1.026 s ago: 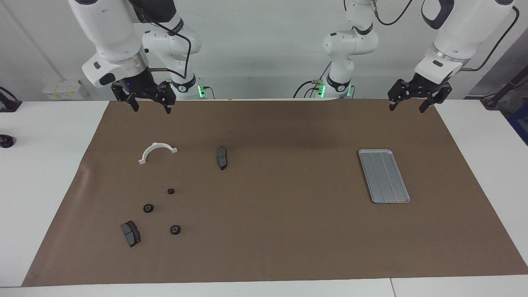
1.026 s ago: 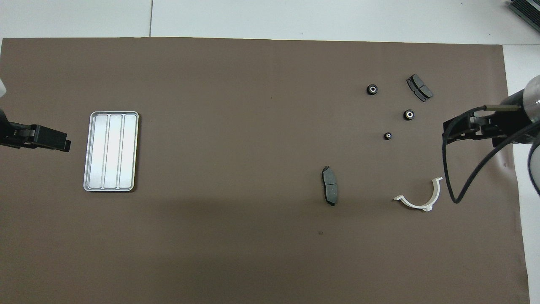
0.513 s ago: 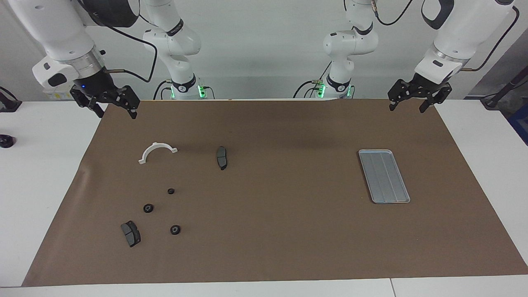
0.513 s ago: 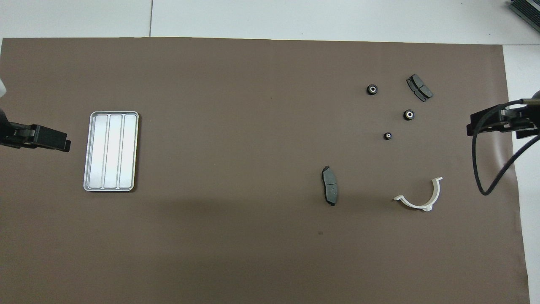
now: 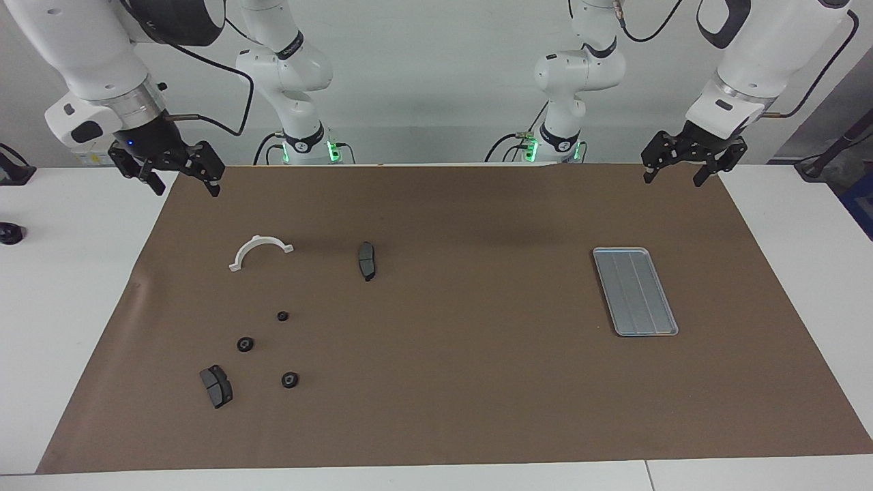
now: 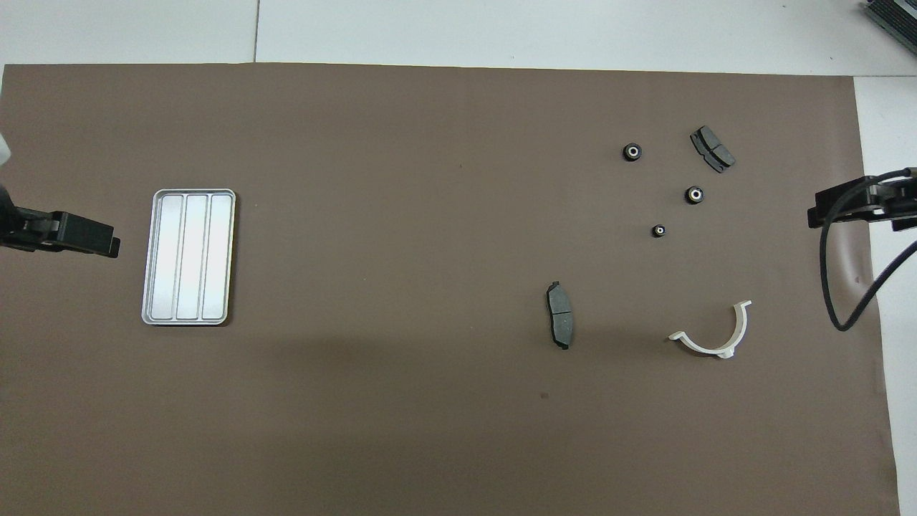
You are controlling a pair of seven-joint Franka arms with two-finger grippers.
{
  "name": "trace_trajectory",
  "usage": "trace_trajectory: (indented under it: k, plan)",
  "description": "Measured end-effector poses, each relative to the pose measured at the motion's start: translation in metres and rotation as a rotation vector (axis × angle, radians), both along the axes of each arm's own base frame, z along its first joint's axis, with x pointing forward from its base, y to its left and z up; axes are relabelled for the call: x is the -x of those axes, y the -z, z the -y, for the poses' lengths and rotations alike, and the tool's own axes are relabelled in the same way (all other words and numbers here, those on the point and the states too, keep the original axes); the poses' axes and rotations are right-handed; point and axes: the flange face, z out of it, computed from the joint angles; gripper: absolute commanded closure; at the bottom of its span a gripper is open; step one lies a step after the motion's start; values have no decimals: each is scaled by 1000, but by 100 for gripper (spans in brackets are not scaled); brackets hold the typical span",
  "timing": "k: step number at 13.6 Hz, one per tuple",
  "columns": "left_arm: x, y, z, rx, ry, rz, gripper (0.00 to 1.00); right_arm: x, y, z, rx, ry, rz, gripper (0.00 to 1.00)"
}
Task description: Place bearing gear from tray to pile
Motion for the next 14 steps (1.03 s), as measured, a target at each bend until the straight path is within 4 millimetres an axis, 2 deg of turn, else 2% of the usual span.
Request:
trace_trajectory:
  k: [14]
  plan:
    - [0, 0, 0, 0, 0, 0, 0, 0, -1, -8, 2, -13, 3, 0]
